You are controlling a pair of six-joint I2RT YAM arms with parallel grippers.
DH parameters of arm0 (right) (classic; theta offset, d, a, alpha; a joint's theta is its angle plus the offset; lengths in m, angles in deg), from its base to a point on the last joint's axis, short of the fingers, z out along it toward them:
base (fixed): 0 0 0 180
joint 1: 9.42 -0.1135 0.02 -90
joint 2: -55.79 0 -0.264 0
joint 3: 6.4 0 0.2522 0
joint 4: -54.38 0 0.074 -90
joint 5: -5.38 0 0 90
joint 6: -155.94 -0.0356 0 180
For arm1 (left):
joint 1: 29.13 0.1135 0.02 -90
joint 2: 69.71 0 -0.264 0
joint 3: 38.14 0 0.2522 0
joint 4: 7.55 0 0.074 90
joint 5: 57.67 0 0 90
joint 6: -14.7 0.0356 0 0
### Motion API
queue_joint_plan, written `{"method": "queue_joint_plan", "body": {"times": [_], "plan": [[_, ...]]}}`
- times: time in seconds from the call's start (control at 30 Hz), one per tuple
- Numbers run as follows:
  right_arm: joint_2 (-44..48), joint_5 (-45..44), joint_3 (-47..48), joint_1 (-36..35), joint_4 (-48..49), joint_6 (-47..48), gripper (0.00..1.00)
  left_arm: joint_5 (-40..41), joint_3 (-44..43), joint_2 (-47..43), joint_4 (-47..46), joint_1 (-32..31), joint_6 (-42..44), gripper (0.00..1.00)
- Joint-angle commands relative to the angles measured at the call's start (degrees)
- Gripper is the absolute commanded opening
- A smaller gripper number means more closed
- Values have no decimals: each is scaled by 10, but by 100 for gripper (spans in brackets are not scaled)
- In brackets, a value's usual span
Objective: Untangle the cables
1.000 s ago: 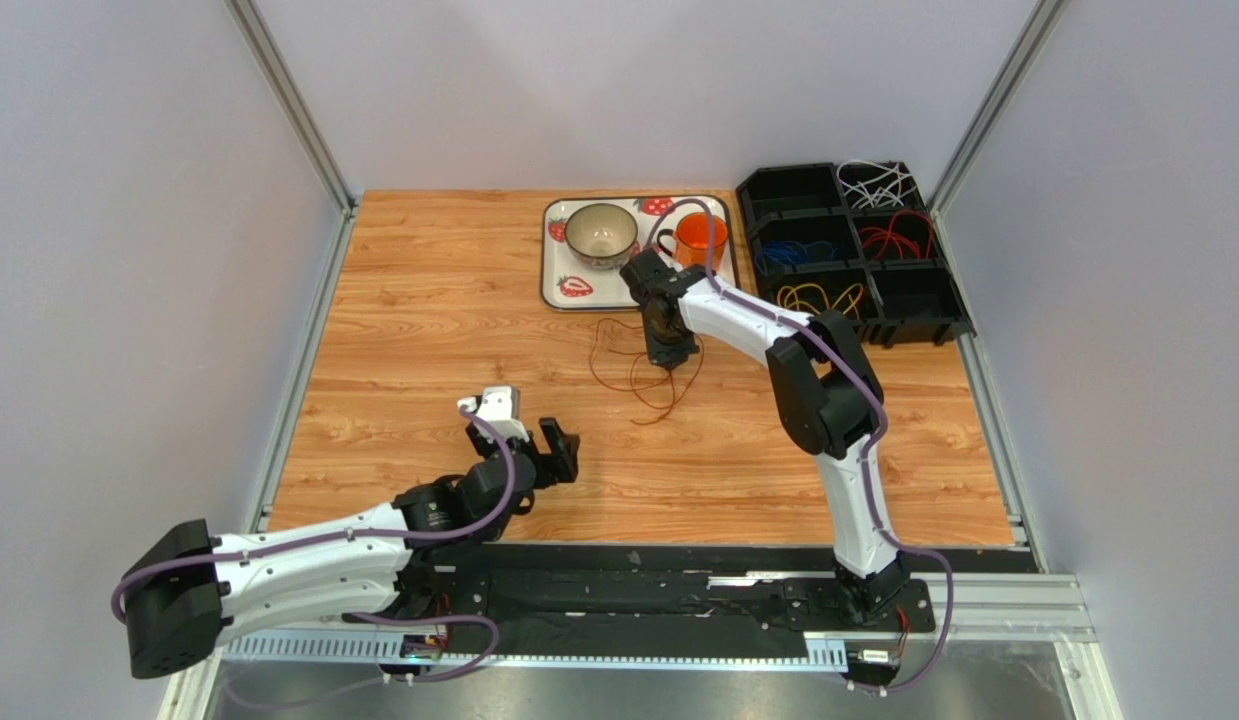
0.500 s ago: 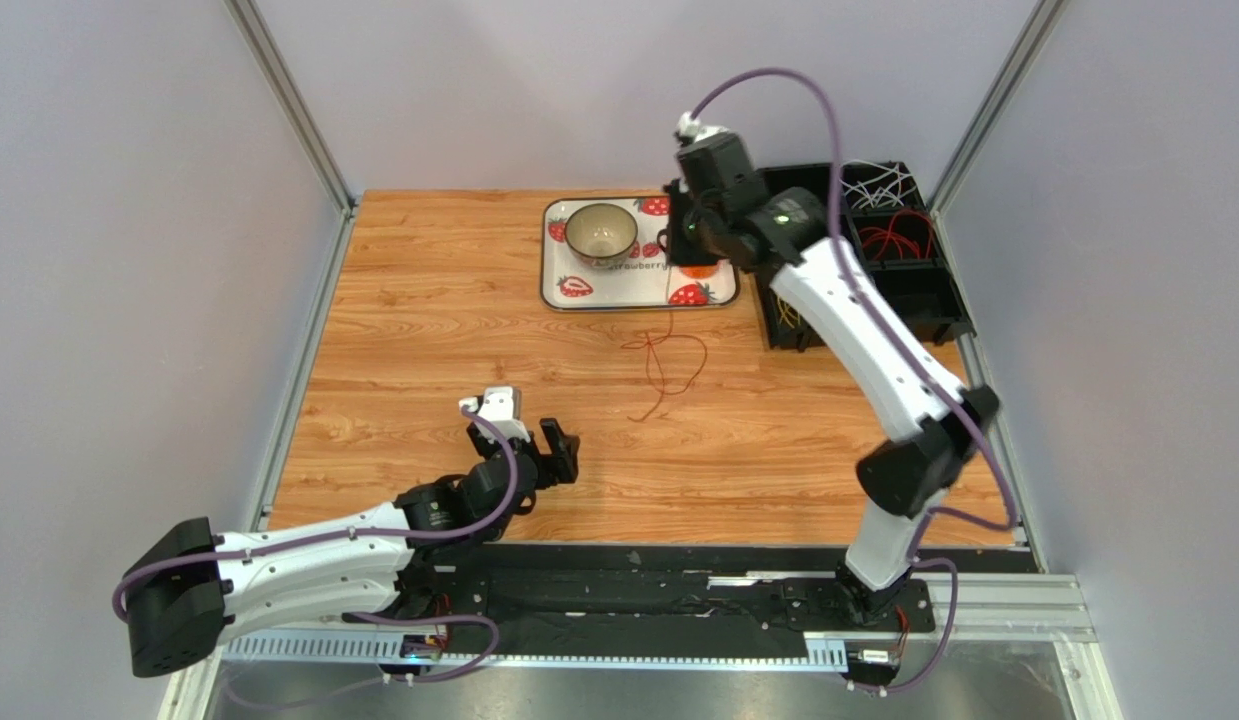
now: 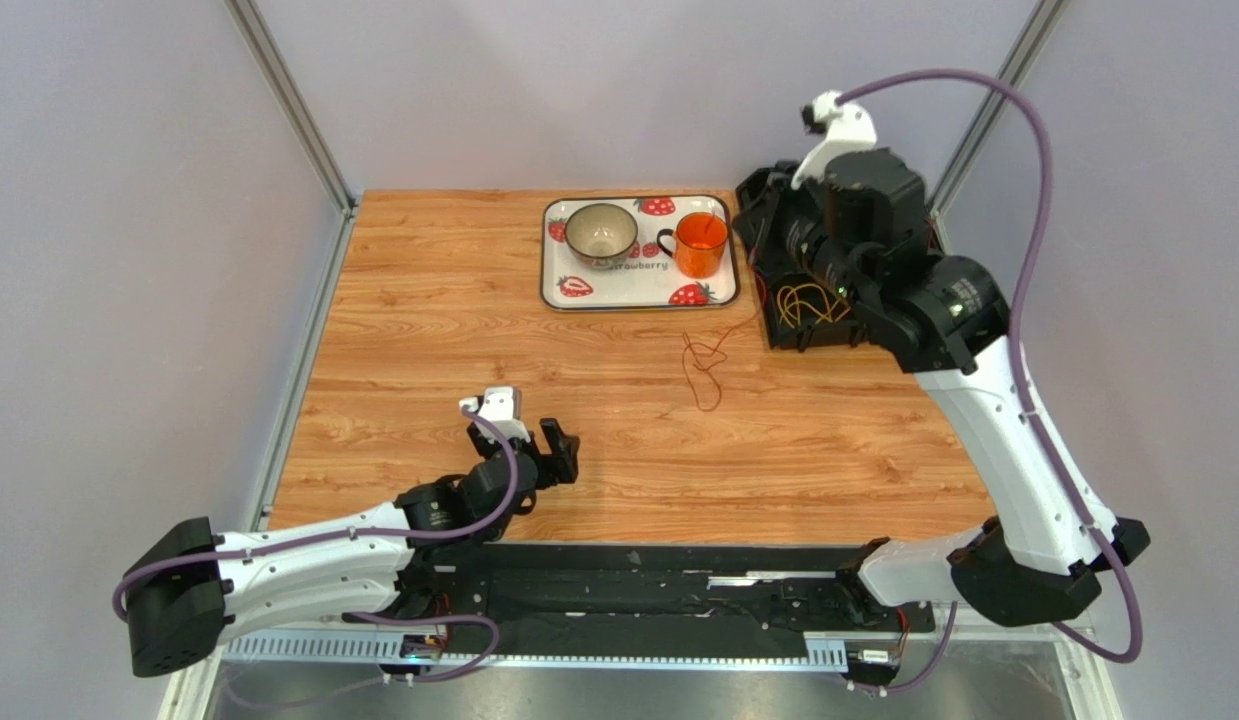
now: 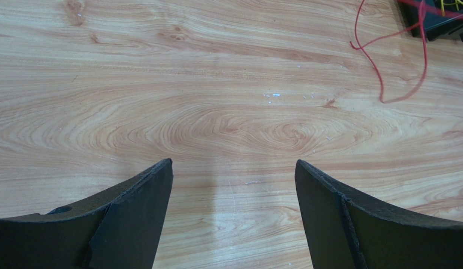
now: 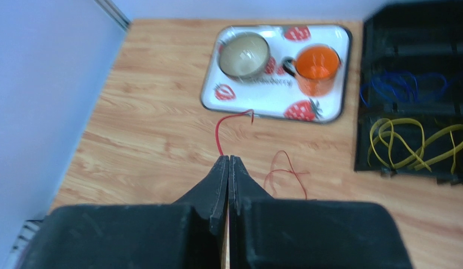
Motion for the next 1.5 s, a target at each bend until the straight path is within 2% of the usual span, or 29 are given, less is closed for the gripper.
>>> {"method": "queue_joint_plan", "body": {"times": [0.0,0.03,0.13,0.33,0.5,0.63,0.77,0.8,0.87,0.9,0.93,1.03,1.13,1.47], "plan": [[-10,-65,-144,-3,-12,-52,0,3,-14,-4,-10,-1,-5,88],[-13,-70,-198,-3,-9,-58,0,3,-13,-4,-13,-1,-4,88],[-33,-63,-253,-2,5,-65,0,1,-12,1,-23,-2,-1,88],[-88,-85,-290,0,30,-80,0,1,-16,6,-18,-2,1,88],[-140,-52,-298,0,51,-81,0,3,-12,-5,-15,-2,-2,88],[-162,-15,-313,0,111,-41,0,3,-9,-9,-18,-2,-1,88],[-170,-43,-305,0,96,-37,2,4,-10,-8,-17,-2,0,88],[-165,-51,-305,0,91,-42,16,4,-11,-9,-17,-2,0,88],[-160,-67,-302,1,61,-58,32,3,-10,-8,-18,-2,0,88],[-156,-69,-296,1,48,-81,46,3,-10,-8,-18,-2,0,88],[-155,-70,-293,1,34,-91,50,3,-11,-8,-18,-2,0,88],[-158,-80,-298,2,-6,-116,76,3,-11,-6,-21,-2,2,88],[-167,-104,-315,9,-10,-127,78,3,-13,-2,-22,-2,3,88],[-229,-65,-347,70,48,-96,73,1,-14,0,-19,-2,1,88]]}}
